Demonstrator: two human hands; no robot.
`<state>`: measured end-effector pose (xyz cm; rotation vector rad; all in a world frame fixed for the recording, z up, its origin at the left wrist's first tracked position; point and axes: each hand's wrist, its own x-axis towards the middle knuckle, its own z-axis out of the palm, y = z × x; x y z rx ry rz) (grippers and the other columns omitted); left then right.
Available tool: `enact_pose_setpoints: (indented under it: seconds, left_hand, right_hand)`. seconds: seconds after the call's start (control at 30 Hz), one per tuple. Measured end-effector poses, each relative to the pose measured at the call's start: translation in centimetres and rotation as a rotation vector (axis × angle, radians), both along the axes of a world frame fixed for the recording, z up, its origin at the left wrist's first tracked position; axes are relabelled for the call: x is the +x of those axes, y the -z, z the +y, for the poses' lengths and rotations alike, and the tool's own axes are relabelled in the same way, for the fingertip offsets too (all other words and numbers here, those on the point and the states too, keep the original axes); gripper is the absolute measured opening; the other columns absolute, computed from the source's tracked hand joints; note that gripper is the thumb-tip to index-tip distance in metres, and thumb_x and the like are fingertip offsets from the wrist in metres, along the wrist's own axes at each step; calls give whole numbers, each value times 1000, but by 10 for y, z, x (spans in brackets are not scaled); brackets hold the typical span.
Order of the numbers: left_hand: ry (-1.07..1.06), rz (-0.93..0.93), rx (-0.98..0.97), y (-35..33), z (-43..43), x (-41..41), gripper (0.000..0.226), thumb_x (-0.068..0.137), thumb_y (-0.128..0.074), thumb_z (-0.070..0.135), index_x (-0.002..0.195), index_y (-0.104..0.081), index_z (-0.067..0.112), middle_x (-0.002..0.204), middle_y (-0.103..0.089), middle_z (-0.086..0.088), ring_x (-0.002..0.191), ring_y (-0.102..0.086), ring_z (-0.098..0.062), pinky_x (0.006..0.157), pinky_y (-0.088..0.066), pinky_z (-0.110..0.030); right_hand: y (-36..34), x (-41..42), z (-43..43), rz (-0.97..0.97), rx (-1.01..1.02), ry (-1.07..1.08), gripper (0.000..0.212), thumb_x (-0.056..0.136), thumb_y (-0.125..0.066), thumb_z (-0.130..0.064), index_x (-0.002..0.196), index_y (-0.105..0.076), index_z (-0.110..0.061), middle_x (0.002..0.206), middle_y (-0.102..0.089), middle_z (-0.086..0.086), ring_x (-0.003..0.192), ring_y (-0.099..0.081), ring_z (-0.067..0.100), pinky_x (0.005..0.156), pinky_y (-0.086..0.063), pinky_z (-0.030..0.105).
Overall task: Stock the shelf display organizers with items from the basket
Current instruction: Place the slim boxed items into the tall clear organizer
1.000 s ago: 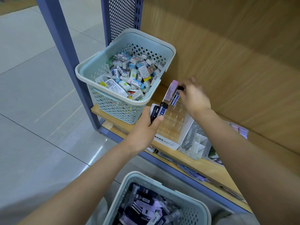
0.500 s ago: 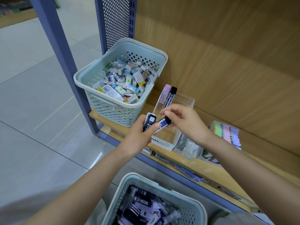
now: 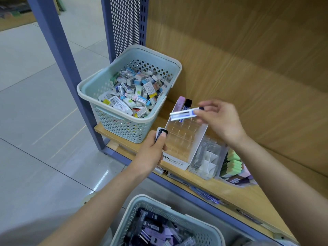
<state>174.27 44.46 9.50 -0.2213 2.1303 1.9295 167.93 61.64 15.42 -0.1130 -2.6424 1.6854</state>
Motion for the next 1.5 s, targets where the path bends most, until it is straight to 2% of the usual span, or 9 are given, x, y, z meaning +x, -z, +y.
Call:
enact_pose_setpoints:
  seconds: [0.07, 0.13, 0.3, 0.4, 0.5, 0.73, 1.17, 1.33, 1.5]
  left_hand:
    - [-37, -44, 21, 0, 0, -1, 22, 102, -34, 25, 92, -43, 8, 67, -45, -2, 46, -37, -9, 40, -32, -11]
    - [-42, -55, 22, 1, 0, -2, 19, 102, -35, 22, 92, -43, 8, 68, -45, -2, 47, -38, -11, 39, -32, -11]
    - [-3, -35, -9, 2, -1, -5, 19, 102, -34, 24, 91, -42, 11, 70, -47, 0, 50, -39, -11, 42, -34, -12]
    - [27, 1, -20, 2, -2, -6, 19, 101, -35, 27, 88, -43, 17, 69, -48, 3, 51, -40, -10, 45, -36, -13]
    - [43, 56, -8, 2, 0, -5, 18, 101, -35, 28, 87, -45, 23, 76, -53, 3, 54, -44, -11, 51, -39, -19]
    - [70, 102, -8, 1, 2, -4, 17, 100, -36, 28, 86, -45, 26, 78, -54, 2, 54, -45, -10, 53, -41, -20]
    - [70, 66, -36, 2, 4, -5, 19, 101, -34, 31, 86, -44, 25, 79, -54, 2, 55, -45, -8, 51, -40, -17]
    - [21, -3, -14, 3, 4, -7, 25, 101, -33, 30, 102, -49, 11, 79, -52, 2, 57, -44, -10, 53, -39, -18]
    - [11, -17, 15, 1, 5, -7, 21, 102, -33, 27, 103, -47, 12, 84, -53, -1, 59, -43, -12, 55, -40, -22]
  right_hand:
    - [10, -13, 0, 221, 151, 111, 11, 83, -70, -14, 91, -63, -15, 80, -62, -8, 67, -61, 2, 67, -48, 8]
    - [20, -23, -3, 338, 308, 116, 11, 86, -65, -13, 97, -63, -11, 85, -62, -5, 73, -56, 4, 67, -41, 3]
    - [35, -39, -9, 283, 644, -56, 17, 95, -49, -10, 110, -57, -10, 104, -63, 11, 91, -59, 27, 78, -49, 37]
    - [38, -40, -9, 310, 782, -134, 29, 93, -47, 2, 117, -52, -12, 110, -58, 12, 99, -57, 28, 77, -49, 37]
    - [39, -37, -8, 269, 772, -167, 31, 93, -51, 0, 120, -48, -14, 111, -60, 12, 97, -60, 28, 74, -51, 36]
    - [43, -51, -10, 328, 629, -95, 12, 89, -58, -7, 98, -65, -13, 101, -61, 7, 86, -61, 25, 80, -52, 44]
    - [39, -62, -11, 312, 701, -164, 19, 92, -54, -5, 106, -67, -7, 107, -61, 14, 88, -62, 28, 81, -52, 41]
    - [44, -58, -7, 368, 636, -137, 13, 89, -61, -8, 101, -65, -6, 102, -61, 10, 84, -61, 24, 80, -53, 41]
    - [39, -64, -8, 305, 654, -115, 11, 89, -61, -9, 98, -67, -7, 100, -62, 11, 85, -61, 25, 79, -52, 41]
